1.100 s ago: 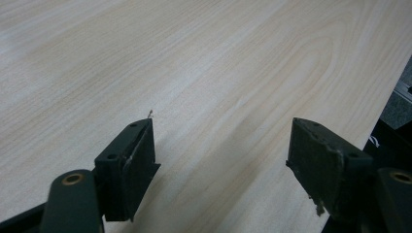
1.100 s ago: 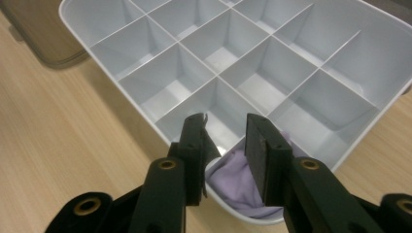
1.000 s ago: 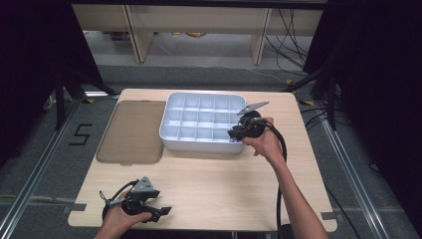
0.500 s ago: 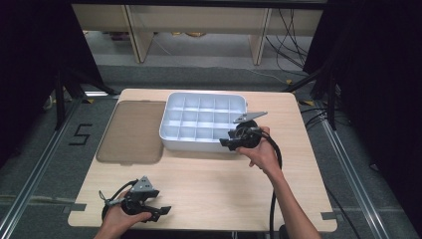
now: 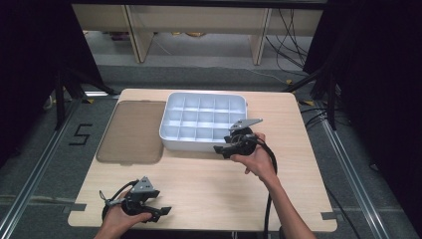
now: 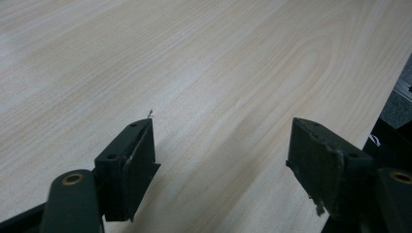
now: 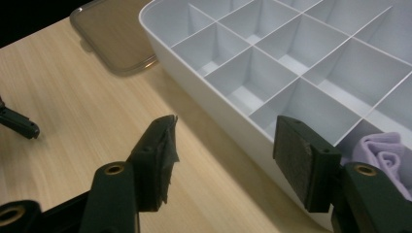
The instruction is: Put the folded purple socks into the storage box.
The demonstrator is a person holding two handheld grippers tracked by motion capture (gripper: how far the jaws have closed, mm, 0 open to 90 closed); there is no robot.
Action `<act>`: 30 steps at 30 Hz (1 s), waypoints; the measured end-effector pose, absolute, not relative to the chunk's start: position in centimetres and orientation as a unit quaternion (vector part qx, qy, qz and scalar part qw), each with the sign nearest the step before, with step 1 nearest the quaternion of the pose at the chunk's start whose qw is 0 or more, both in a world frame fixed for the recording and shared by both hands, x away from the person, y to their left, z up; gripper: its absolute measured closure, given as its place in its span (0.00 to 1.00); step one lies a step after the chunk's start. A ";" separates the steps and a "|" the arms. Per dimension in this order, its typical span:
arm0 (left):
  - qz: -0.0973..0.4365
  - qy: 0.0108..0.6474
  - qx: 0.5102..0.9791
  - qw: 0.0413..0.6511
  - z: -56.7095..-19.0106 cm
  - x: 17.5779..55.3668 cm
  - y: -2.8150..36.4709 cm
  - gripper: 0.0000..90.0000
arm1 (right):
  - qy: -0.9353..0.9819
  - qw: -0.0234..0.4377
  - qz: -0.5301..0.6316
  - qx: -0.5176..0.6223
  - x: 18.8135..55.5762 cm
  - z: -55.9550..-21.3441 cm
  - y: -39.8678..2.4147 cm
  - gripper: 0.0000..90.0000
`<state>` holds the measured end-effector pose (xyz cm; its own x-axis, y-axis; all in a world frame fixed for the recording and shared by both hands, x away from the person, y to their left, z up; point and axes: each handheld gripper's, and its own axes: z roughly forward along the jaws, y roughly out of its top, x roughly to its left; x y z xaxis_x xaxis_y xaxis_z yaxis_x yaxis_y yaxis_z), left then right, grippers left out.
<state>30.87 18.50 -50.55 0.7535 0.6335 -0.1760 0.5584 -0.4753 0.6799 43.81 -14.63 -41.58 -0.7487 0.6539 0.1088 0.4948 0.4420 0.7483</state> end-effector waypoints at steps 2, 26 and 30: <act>0.050 0.348 0.856 0.378 -50.5 30.9 18.5 0.28 | 0.843 0.092 0.408 0.337 43.7 -41.7 -14.5 0.45; 0.054 0.345 0.853 0.388 -50.5 30.9 18.6 0.27 | 0.830 0.073 0.426 0.353 41.4 -42.4 -14.9 0.32; 0.054 0.345 0.854 0.386 -50.4 30.9 18.6 0.27 | 0.833 0.080 0.427 0.343 41.0 -42.6 -15.0 0.32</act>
